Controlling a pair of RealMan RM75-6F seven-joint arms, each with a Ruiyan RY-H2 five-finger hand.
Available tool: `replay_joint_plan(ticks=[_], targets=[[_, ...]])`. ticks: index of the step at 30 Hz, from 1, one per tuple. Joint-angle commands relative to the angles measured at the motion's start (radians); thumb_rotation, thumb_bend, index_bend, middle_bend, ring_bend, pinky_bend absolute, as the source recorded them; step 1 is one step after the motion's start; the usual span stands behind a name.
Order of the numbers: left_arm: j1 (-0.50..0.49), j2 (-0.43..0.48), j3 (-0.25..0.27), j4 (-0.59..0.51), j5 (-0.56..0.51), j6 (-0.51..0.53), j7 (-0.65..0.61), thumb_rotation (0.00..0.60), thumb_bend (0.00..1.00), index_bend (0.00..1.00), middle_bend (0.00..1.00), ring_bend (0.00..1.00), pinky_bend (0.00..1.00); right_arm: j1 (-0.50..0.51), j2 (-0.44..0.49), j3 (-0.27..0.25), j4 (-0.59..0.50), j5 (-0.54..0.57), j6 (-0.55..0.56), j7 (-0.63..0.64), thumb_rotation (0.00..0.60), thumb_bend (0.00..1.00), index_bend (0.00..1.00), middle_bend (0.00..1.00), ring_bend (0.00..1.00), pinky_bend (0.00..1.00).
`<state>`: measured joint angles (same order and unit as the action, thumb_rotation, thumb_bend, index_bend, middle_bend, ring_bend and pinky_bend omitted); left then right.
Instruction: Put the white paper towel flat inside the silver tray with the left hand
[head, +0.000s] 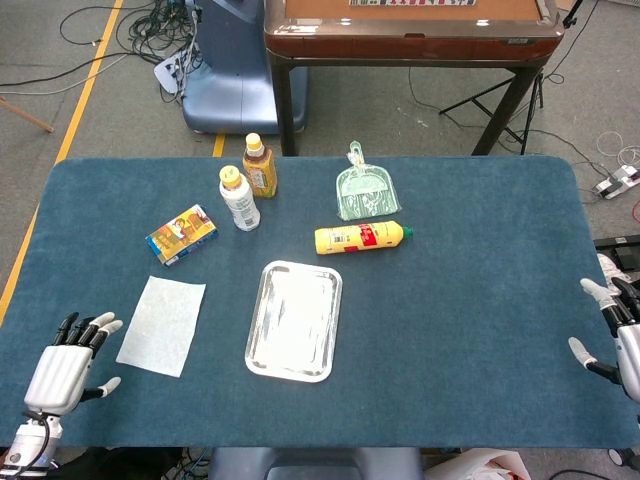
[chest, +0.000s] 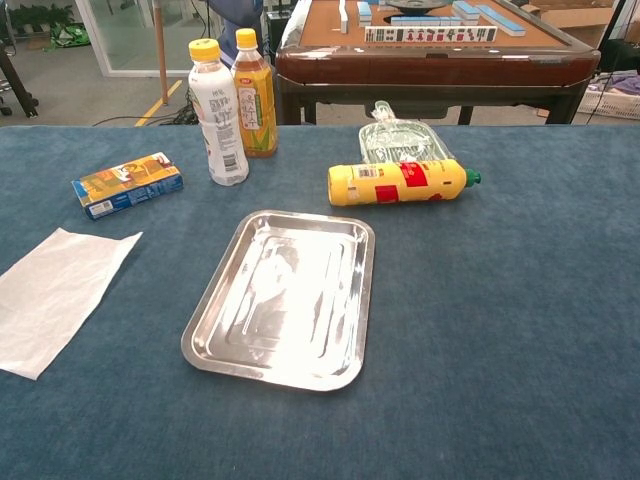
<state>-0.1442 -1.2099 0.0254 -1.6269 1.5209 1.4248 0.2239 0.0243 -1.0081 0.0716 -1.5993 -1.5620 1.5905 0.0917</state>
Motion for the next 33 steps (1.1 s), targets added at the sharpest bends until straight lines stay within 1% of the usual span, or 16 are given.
replay_joint_plan(ticks=[1,7,11,16,25,33], targets=[[-0.018,-0.028,0.012,0.052,0.022,-0.031,-0.017,0.6,0.11,0.23,0.18,0.15,0.06,0.001,0.001,-0.002,-0.003,-0.002,-0.005,-0.002,0.6,0.26,0.17,0.26,0.1,0.18],[-0.039,-0.092,0.013,0.159,0.035,-0.066,-0.063,0.6,0.11,0.24,0.18,0.15,0.06,0.005,-0.007,-0.008,-0.002,-0.003,-0.019,-0.003,0.6,0.26,0.17,0.26,0.1,0.18],[-0.053,-0.127,0.014,0.219,0.039,-0.092,-0.072,0.6,0.11,0.26,0.18,0.15,0.06,0.006,-0.01,-0.012,0.0,-0.005,-0.023,-0.004,0.6,0.26,0.17,0.26,0.1,0.18],[-0.06,-0.165,0.002,0.246,0.006,-0.119,-0.077,0.6,0.11,0.27,0.18,0.15,0.06,0.003,-0.014,-0.015,0.004,-0.003,-0.024,-0.001,0.6,0.26,0.17,0.26,0.1,0.18],[-0.079,-0.217,-0.01,0.294,-0.03,-0.165,-0.057,0.6,0.16,0.29,0.18,0.15,0.06,0.001,-0.017,-0.018,0.012,0.001,-0.028,0.005,0.6,0.26,0.17,0.26,0.1,0.18],[-0.084,-0.256,-0.016,0.35,-0.043,-0.174,-0.078,0.6,0.17,0.31,0.18,0.15,0.06,0.003,-0.021,-0.018,0.016,0.007,-0.037,0.004,0.6,0.26,0.17,0.26,0.1,0.18]])
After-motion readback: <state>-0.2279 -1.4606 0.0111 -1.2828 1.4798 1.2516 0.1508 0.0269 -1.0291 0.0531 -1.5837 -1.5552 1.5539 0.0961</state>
